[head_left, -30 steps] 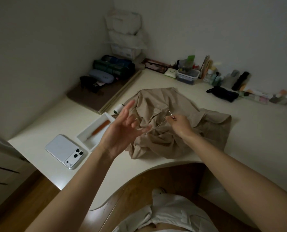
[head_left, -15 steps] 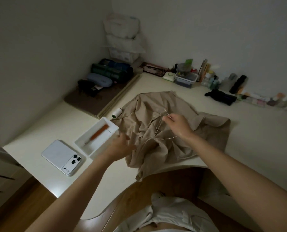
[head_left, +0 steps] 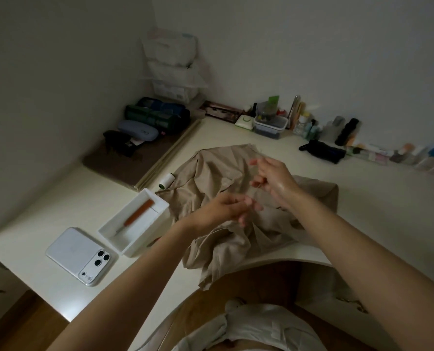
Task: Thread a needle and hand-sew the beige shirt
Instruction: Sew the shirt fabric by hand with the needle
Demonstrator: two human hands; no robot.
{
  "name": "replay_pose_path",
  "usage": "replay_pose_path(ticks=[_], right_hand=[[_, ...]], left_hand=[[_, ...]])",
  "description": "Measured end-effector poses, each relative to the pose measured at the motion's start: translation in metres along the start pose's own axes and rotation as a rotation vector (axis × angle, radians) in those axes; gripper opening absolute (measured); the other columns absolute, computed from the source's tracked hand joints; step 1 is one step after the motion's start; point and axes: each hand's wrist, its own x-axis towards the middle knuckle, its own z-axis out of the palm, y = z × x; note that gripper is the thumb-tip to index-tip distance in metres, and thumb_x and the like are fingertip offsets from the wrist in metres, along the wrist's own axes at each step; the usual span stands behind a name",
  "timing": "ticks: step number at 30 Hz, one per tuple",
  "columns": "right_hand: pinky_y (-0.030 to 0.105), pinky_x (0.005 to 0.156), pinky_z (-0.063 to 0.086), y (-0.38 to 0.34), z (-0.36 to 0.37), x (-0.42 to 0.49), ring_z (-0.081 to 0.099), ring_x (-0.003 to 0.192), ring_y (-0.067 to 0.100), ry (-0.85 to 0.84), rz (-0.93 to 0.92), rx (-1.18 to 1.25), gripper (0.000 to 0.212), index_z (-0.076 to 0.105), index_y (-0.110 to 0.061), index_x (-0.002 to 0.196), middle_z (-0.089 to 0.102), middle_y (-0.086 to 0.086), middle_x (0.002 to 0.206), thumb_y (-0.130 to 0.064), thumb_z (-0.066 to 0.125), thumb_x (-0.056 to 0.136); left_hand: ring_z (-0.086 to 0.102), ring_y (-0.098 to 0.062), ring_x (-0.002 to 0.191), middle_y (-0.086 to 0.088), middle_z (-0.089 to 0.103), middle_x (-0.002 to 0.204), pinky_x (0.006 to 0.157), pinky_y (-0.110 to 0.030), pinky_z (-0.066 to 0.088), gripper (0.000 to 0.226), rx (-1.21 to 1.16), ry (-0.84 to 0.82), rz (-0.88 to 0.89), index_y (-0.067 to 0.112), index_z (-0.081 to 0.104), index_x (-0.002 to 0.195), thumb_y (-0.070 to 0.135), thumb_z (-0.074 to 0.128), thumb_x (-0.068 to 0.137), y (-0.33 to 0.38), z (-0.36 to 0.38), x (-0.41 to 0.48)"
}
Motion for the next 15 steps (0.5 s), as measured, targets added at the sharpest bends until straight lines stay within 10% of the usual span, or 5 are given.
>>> replay_pose_path(ticks=[3, 10, 15], right_hand=[[0.015, 0.038, 0.028, 0.009, -0.022, 0.010, 0.028, 0.038, 0.003, 0.048, 0.160, 0.217, 0.031, 0.053, -0.011, 0.090, 0.030, -0.009, 0.047, -0.021, 0.029, 0.105], [0.015, 0.028, 0.021, 0.057, -0.046, 0.015, 0.029, 0.047, 0.011, 0.249, 0.288, -0.246, 0.033, 0.056, -0.014, 0.079, 0.033, 0.001, 0.056, -0.016, 0.032, 0.102], [0.016, 0.035, 0.015, 0.031, -0.020, 0.001, 0.024, 0.041, 0.005, -0.014, 0.186, -0.026, 0.020, 0.063, -0.009, 0.101, 0.033, -0.007, 0.051, -0.024, 0.050, 0.097]], left_hand=[[0.038, -0.009, 0.055, 0.006, 0.037, 0.057, 0.062, -0.020, 0.039, 0.029, -0.193, 0.131, 0.059, 0.010, 0.062, 0.097, 0.018, 0.035, 0.102, 0.002, -0.015, 0.000], [0.023, -0.010, 0.051, 0.005, 0.033, 0.057, 0.048, -0.018, 0.024, 0.029, -0.390, 0.253, 0.199, 0.007, 0.059, 0.094, 0.018, 0.032, 0.101, 0.028, -0.043, 0.007], [0.022, -0.008, 0.048, 0.007, 0.030, 0.054, 0.045, -0.019, 0.020, 0.031, -0.220, 0.268, 0.142, 0.011, 0.065, 0.095, 0.019, 0.036, 0.101, 0.028, -0.038, 0.021]])
